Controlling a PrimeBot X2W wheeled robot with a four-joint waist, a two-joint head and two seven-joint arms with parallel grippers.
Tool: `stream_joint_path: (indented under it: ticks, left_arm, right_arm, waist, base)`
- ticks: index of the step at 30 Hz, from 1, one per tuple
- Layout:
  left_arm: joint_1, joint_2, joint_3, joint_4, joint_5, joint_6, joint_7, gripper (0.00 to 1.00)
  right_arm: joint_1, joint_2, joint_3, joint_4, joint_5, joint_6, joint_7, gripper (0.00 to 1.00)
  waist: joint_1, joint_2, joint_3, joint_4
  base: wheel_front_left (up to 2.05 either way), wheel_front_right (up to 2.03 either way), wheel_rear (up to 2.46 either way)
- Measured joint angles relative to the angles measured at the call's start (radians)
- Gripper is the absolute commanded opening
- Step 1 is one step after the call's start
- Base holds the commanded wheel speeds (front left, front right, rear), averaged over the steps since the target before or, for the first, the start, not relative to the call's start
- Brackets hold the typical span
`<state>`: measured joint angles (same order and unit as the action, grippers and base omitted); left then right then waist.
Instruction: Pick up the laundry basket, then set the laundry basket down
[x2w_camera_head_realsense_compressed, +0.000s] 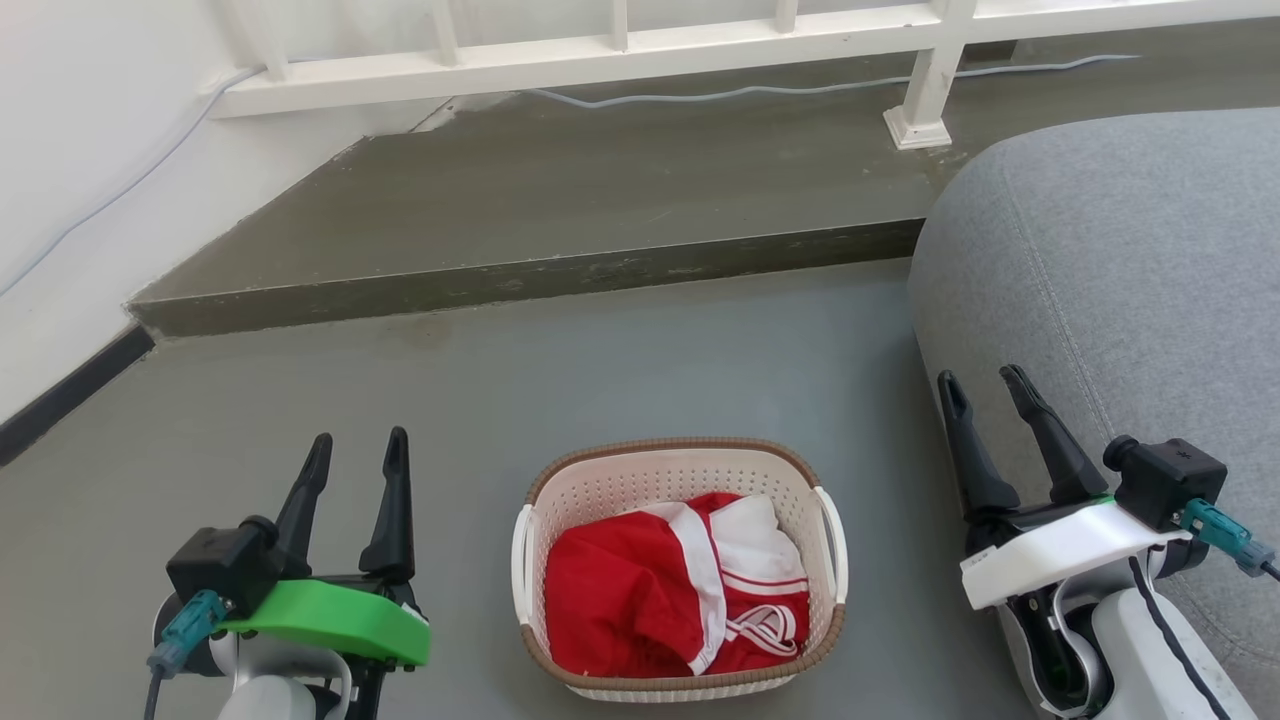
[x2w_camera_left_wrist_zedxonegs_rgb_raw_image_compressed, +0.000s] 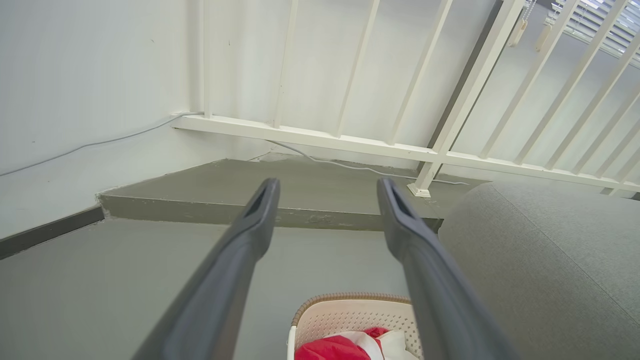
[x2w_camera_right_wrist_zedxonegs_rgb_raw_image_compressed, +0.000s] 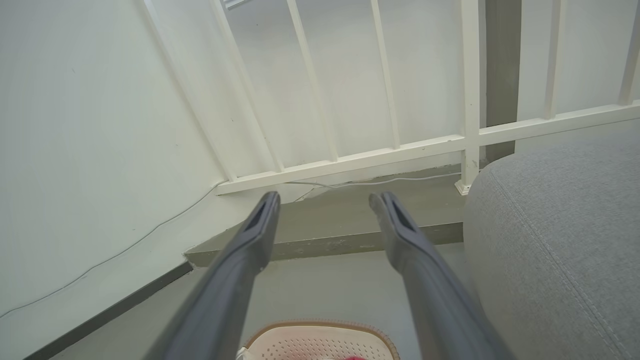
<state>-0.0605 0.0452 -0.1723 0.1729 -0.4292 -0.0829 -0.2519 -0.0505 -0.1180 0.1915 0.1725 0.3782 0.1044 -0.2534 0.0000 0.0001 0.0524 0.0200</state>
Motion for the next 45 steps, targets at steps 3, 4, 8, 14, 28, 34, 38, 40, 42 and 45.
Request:
stream_joint_path:
  ticks: [3,4,8,14,28,34,38,40,42,45]
  left_arm:
    - [0.001,0.000,-0.003,0.000,-0.001,0.001,0.000,0.00]
    - [0.001,-0.001,-0.005,0.006,0.000,0.001,0.001,0.00]
    - [0.016,-0.004,-0.017,0.050,0.000,0.001,0.005,0.00]
    - [0.025,-0.004,-0.017,0.053,-0.035,0.001,0.007,0.00]
    - [0.025,-0.005,0.010,0.051,-0.203,-0.001,0.049,0.00]
    - [0.025,-0.005,0.021,0.051,-0.264,-0.005,0.067,0.00]
    - [0.025,-0.005,0.034,0.052,-0.311,-0.005,0.077,0.00]
    - [0.025,-0.004,0.039,0.052,-0.329,-0.005,0.085,0.00]
    - [0.025,-0.004,0.042,0.052,-0.356,-0.006,0.094,0.00]
    - [0.025,-0.004,0.046,0.053,-0.384,-0.006,0.103,0.00]
  right_arm:
    - [0.000,0.002,-0.001,0.000,-0.001,0.000,0.000,0.00]
    - [0.000,0.003,0.000,0.005,-0.001,0.000,0.000,0.00]
    - [0.029,0.017,0.008,0.047,0.000,0.000,0.000,0.00]
    - [0.042,0.022,0.007,0.052,0.032,0.000,0.002,0.00]
    - [0.042,0.026,-0.027,0.049,0.212,0.000,0.039,0.00]
    - [0.042,0.028,-0.046,0.049,0.277,0.000,0.060,0.00]
    - [0.042,0.030,-0.056,0.049,0.322,0.000,0.071,0.00]
    - [0.042,0.030,-0.061,0.049,0.346,0.000,0.080,0.00]
    - [0.042,0.030,-0.065,0.049,0.370,0.000,0.088,0.00]
    - [0.042,0.030,-0.075,0.050,0.402,0.000,0.097,0.00]
  waist:
    - [0.0000,0.0000,0.000,-0.002]
    - [0.0000,0.0000,0.000,-0.002]
    - [0.0000,0.0000,0.001,-0.002]
    - [0.0000,0.0000,-0.002,-0.003]
    - [0.0000,0.0000,-0.008,-0.005]
    - [0.0000,0.0000,-0.011,-0.006]
    - [0.0000,0.0000,-0.012,-0.007]
    - [0.0000,0.0000,-0.013,-0.007]
    - [0.0000,0.0000,-0.014,-0.008]
    - [0.0000,0.0000,-0.016,-0.008]
  base:
    - [0.00,0.00,0.00]
    - [0.00,0.00,0.00]
    - [0.00,0.00,0.00]
    - [0.00,0.00,0.00]
    - [0.00,0.00,0.00]
    - [0.00,0.00,0.00]
    - [0.00,0.00,0.00]
    - [0.00,0.00,0.00]
    - [0.00,0.00,0.00]
    - [0.00,0.00,0.00]
